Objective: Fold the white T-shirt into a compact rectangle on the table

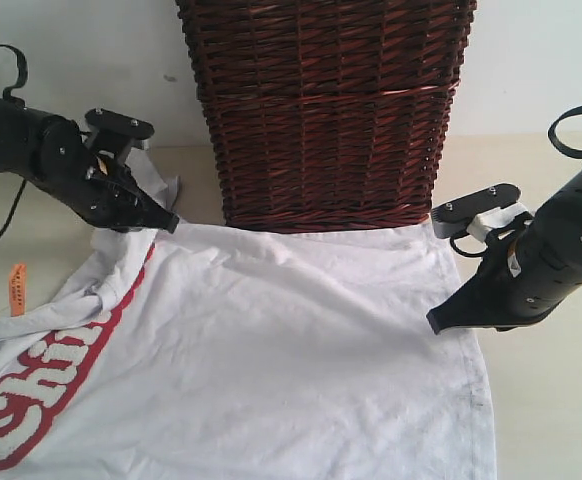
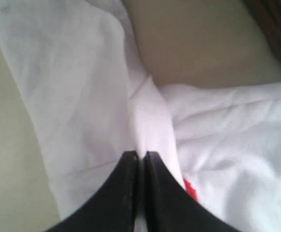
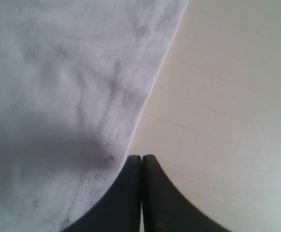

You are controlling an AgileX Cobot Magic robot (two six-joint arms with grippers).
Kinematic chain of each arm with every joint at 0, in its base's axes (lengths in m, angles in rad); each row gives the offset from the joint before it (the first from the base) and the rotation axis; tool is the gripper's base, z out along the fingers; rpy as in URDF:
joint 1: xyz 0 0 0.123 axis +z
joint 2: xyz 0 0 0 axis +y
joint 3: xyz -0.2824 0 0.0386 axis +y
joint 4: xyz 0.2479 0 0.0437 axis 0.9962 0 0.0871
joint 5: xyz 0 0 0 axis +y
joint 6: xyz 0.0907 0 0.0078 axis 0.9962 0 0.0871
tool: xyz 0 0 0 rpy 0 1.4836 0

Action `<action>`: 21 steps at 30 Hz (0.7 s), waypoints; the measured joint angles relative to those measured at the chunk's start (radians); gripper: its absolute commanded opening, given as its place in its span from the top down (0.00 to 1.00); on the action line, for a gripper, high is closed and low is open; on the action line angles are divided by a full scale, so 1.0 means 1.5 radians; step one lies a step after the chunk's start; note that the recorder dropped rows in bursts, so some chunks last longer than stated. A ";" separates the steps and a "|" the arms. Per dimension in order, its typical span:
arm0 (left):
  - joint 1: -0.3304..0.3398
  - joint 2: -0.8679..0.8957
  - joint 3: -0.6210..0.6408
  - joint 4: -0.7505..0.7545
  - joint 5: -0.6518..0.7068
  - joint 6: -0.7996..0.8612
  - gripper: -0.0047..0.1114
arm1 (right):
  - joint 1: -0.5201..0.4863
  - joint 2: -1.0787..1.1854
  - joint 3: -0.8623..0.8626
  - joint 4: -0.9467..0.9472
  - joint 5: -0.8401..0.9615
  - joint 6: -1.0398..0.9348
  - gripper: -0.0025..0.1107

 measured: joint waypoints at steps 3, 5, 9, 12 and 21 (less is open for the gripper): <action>0.000 -0.033 0.000 0.083 0.012 0.003 0.96 | 0.000 0.000 0.000 0.001 -0.001 0.000 0.98; 0.005 -0.041 -0.013 0.145 0.041 0.003 0.96 | 0.000 0.000 0.000 0.001 -0.001 0.000 0.98; 0.055 -0.041 -0.061 0.322 0.142 -0.038 0.96 | 0.000 0.000 0.000 0.001 -0.001 0.000 0.98; 0.112 -0.041 -0.078 0.414 0.162 -0.065 0.96 | 0.000 0.000 0.000 0.001 -0.001 0.000 0.98; 0.193 -0.001 -0.079 0.428 0.087 -0.111 0.54 | 0.000 0.000 0.000 0.001 -0.001 0.000 0.98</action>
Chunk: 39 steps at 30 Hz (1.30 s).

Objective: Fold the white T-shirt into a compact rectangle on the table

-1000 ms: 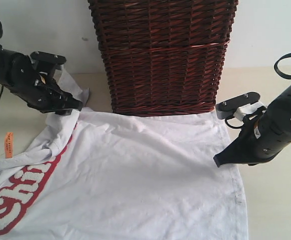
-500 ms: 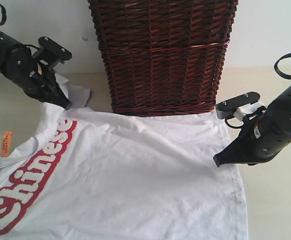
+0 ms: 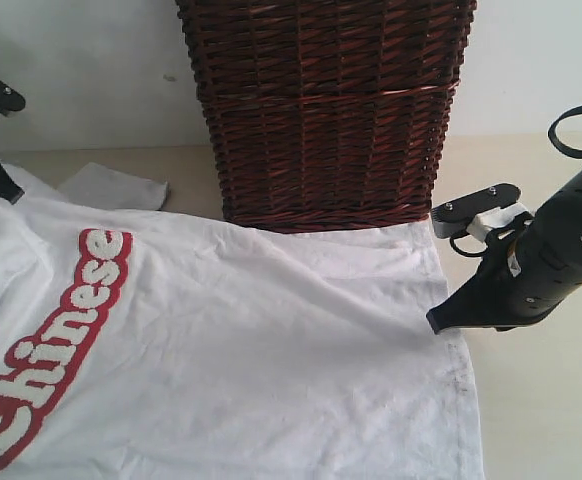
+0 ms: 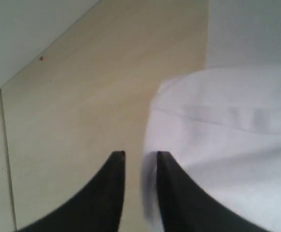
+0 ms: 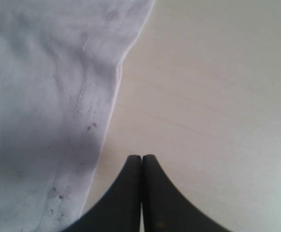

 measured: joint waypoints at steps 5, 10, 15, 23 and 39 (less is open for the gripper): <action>0.032 0.023 0.000 0.016 -0.014 -0.040 0.45 | 0.000 0.000 0.000 0.000 0.000 0.000 0.98; 0.043 0.027 -0.007 0.030 0.048 -0.100 0.62 | 0.000 0.000 0.000 0.000 0.000 0.000 0.98; 0.043 0.013 -0.031 -0.092 0.134 -0.052 0.68 | 0.000 0.000 0.000 0.000 0.000 0.000 0.98; 0.085 0.012 -0.040 -0.386 0.347 0.097 0.52 | 0.000 0.000 0.000 0.000 0.000 0.000 0.98; 0.137 0.019 0.055 -0.592 0.303 0.271 0.66 | 0.000 0.000 0.000 0.000 0.002 0.000 0.98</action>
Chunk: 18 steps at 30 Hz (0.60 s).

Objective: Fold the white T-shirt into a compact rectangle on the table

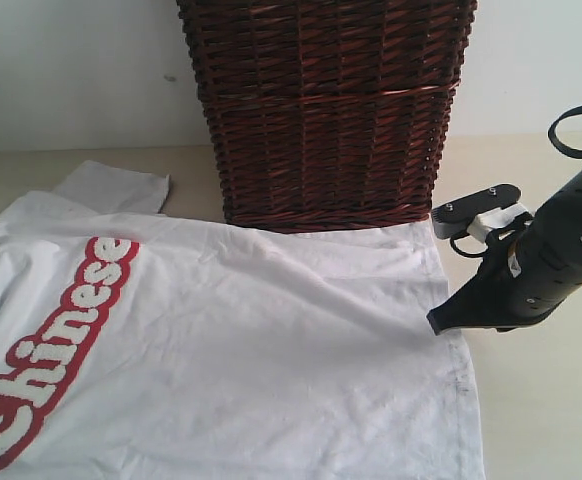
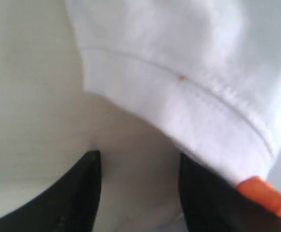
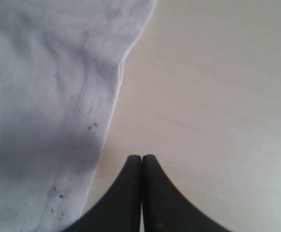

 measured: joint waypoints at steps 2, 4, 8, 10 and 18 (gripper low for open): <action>0.000 0.002 0.000 -0.020 -0.001 0.016 0.78 | 0.000 0.000 0.000 0.000 0.000 0.000 0.98; 0.000 0.005 0.000 -0.024 -0.003 0.023 0.92 | 0.000 0.000 0.000 0.000 0.000 0.000 0.98; 0.000 0.007 0.000 0.015 -0.003 -0.004 0.96 | 0.000 0.000 0.000 0.000 0.000 0.000 0.98; -0.001 0.007 0.000 0.061 -0.003 -0.061 0.96 | 0.000 0.000 0.000 0.000 0.000 0.000 0.98; 0.001 0.015 0.000 0.323 0.004 -0.276 0.96 | 0.000 0.000 0.000 0.000 0.000 0.000 0.98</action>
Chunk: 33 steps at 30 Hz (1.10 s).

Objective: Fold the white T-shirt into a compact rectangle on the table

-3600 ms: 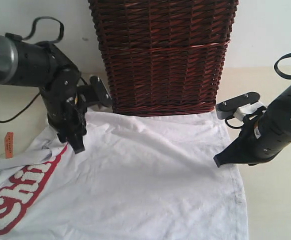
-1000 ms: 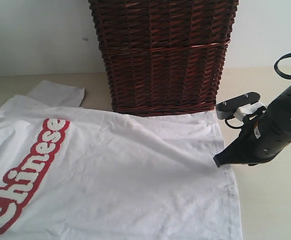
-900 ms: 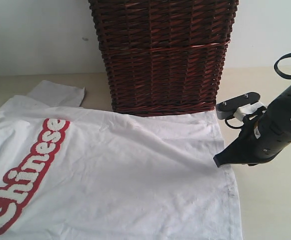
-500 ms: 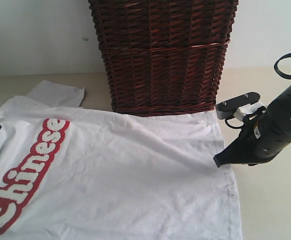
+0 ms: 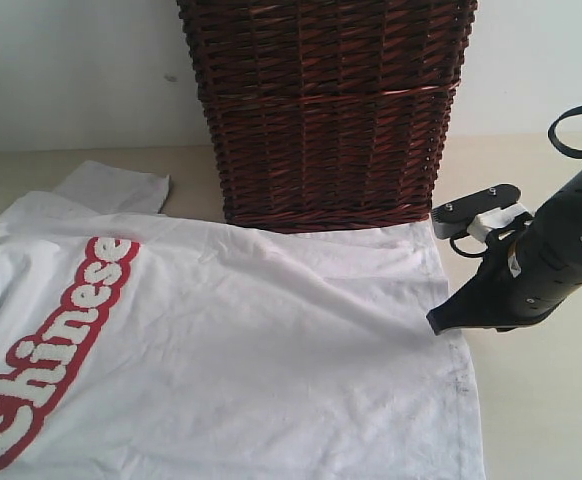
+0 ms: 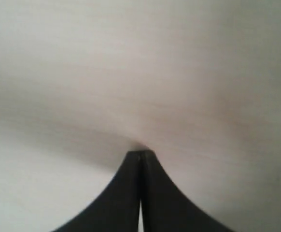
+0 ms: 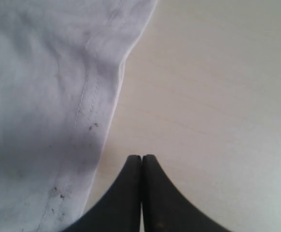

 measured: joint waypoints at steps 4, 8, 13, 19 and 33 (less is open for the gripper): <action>0.001 -0.017 0.000 -0.067 -0.025 0.047 0.96 | 0.000 0.000 0.000 0.000 0.000 0.000 0.98; 0.001 -0.056 0.000 -0.230 -0.038 0.176 0.91 | 0.000 0.000 0.000 0.000 0.000 0.000 0.98; 0.000 -0.066 0.000 -0.351 0.012 0.267 0.49 | 0.000 0.000 0.000 0.000 0.000 0.000 0.98; 0.000 -0.031 0.000 -0.363 0.042 0.272 0.52 | 0.000 0.000 0.000 0.000 0.000 0.000 0.98; -0.005 -0.003 -0.006 -0.211 -0.012 0.069 0.66 | 0.000 0.000 0.000 0.000 0.003 0.000 0.98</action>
